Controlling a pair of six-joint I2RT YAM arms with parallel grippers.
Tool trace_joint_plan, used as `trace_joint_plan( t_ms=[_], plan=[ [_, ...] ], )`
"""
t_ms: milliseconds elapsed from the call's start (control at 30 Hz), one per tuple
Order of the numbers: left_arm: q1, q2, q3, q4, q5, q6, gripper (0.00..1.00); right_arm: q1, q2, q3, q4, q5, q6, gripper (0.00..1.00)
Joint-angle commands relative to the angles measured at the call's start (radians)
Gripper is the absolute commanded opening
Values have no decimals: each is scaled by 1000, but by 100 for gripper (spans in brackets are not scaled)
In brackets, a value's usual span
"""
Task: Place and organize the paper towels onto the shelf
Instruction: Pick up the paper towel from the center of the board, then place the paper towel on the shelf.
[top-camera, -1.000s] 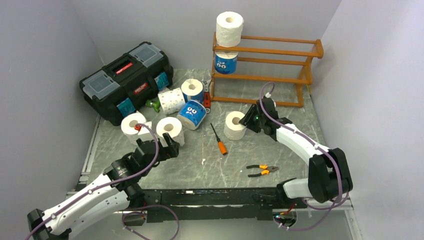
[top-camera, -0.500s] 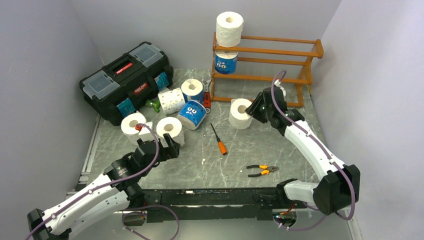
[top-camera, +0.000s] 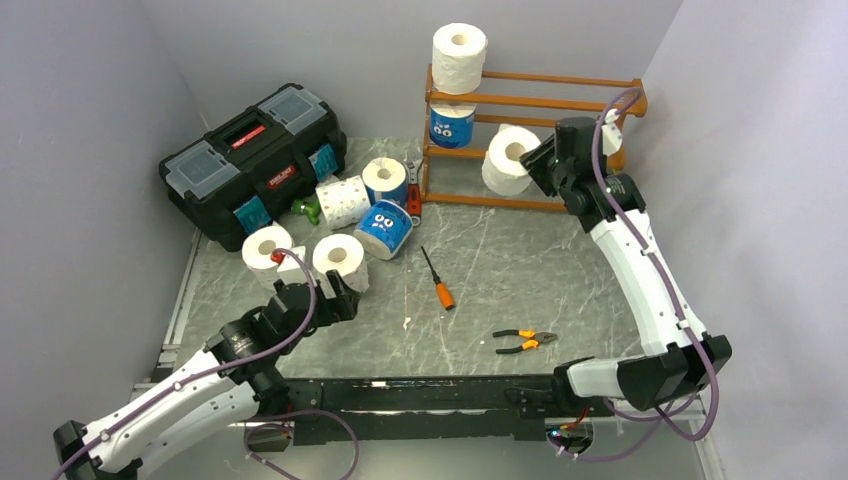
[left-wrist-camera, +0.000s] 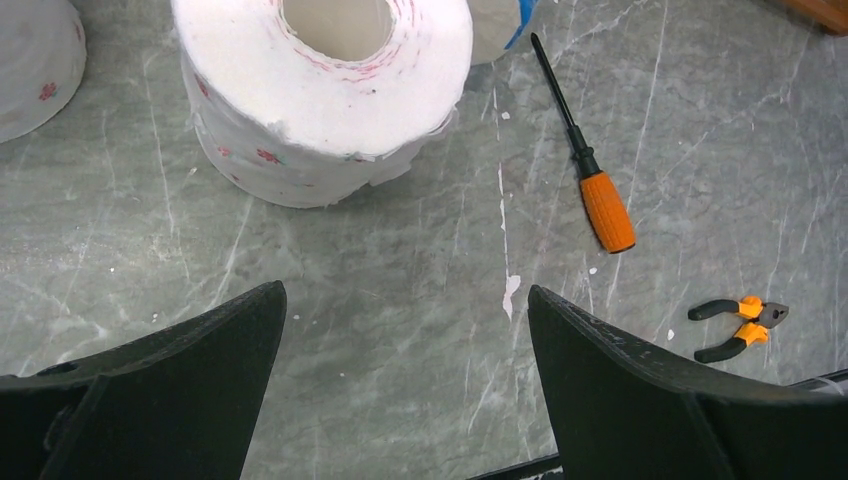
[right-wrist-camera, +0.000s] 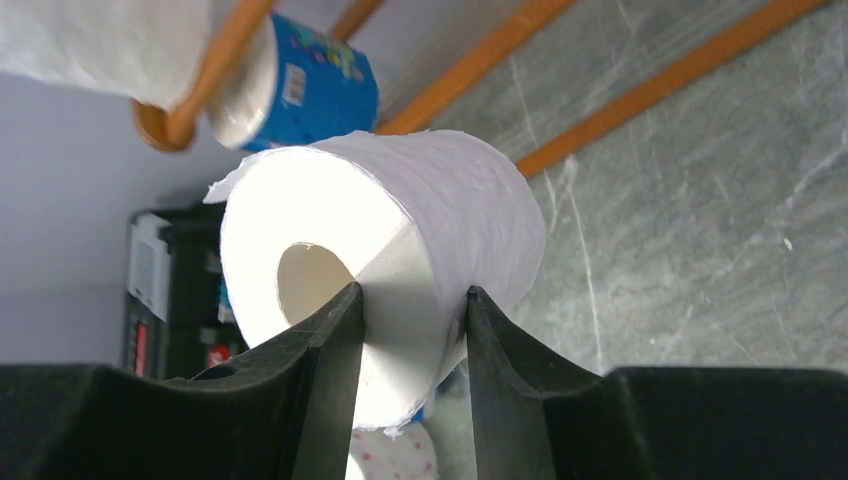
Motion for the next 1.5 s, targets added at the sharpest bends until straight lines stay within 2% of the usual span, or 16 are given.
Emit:
trace_joint_plan(
  t_ms=[0, 400, 667, 1233, 1467],
  plan=[
    [1, -16, 26, -11, 18, -1, 97, -24, 10, 158, 24, 66, 68, 0],
    [1, -32, 26, -47, 28, -22, 96, -57, 114, 396, 65, 106, 58, 0],
    [0, -57, 16, -46, 13, -40, 97, -76, 158, 435, 161, 159, 33, 0],
    [1, 7, 45, -59, -9, -64, 96, -105, 295, 438, 384, 122, 3, 0],
    [1, 44, 61, -42, -12, -55, 96, -116, 356, 472, 391, 84, 18, 0]
  ],
)
